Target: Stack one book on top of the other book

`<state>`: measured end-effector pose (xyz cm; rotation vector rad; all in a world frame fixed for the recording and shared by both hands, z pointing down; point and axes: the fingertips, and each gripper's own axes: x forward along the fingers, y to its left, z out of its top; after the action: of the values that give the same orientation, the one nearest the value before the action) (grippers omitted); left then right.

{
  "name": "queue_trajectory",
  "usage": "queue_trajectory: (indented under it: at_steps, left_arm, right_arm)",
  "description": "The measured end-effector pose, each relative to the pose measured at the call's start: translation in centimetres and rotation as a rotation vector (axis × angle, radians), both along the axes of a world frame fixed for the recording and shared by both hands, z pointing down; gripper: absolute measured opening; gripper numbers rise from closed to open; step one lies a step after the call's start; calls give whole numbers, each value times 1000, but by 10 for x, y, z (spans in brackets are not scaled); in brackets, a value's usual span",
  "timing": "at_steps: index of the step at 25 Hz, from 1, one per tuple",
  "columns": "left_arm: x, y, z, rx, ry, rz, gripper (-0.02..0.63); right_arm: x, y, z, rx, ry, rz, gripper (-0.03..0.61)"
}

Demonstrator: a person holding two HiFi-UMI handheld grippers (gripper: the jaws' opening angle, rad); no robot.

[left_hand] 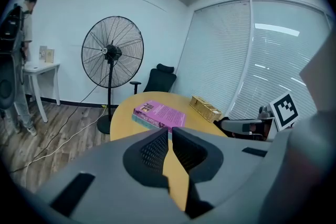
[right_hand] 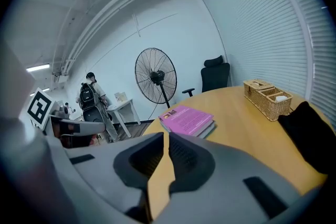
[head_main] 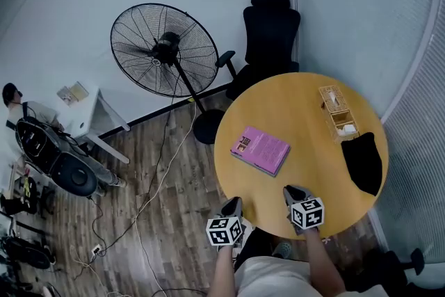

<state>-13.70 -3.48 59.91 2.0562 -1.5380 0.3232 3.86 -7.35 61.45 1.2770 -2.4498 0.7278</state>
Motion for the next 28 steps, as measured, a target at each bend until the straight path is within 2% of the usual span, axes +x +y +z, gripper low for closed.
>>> queue_trajectory:
  at_steps: [9,23,28]
  left_arm:
    - [-8,4,-6,23,6,-39,28]
    - [16,3,0,7,15,21,28]
    - [17,3,-2,3,10,23,28]
  right_arm:
    - [-6,12,-6,6,0,-19,23]
    - [5,20,0,-6,18,0,21]
    - [4,22,0,15,70,-14,21]
